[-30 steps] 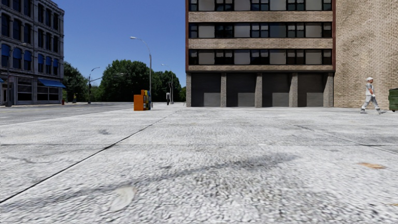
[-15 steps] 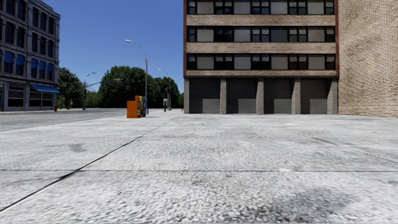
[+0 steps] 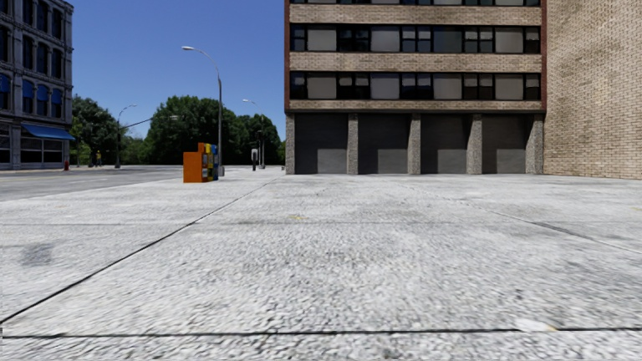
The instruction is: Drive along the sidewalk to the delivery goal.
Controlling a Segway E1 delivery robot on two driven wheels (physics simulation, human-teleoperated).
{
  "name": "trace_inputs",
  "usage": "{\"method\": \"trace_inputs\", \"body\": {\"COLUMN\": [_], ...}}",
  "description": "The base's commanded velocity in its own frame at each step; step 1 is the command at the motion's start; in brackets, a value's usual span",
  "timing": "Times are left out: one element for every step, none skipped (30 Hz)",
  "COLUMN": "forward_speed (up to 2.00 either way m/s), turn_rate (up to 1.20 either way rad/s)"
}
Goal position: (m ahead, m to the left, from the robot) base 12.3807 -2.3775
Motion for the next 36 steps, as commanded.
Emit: {"method": "trace_inputs", "body": {"forward_speed": [2.0, 2.0, 2.0, 2.0, 2.0, 2.0, 2.0, 2.0, 2.0, 2.0, 2.0, 2.0, 2.0, 2.0, 2.0, 2.0, 2.0, 2.0, 2.0, 2.0, 2.0, 2.0, 2.0, 2.0, 2.0, 2.0, 2.0, 2.0, 2.0, 2.0, 2.0, 2.0, 2.0, 2.0, 2.0, 2.0], "turn_rate": [-0.23, -0.23, -0.23, -0.23, -0.23, -0.23, -0.23, -0.23, -0.23, -0.23, -0.23, -0.23, -0.23, -0.23, -0.23, -0.23, -0.23, -0.23, -0.23, -0.23, -0.23, -0.23, -0.23, -0.23, -0.23, -0.23, -0.23, -0.23, -0.23, -0.23, -0.23, -0.23, -0.23, -0.23, -0.23, -0.23]}}
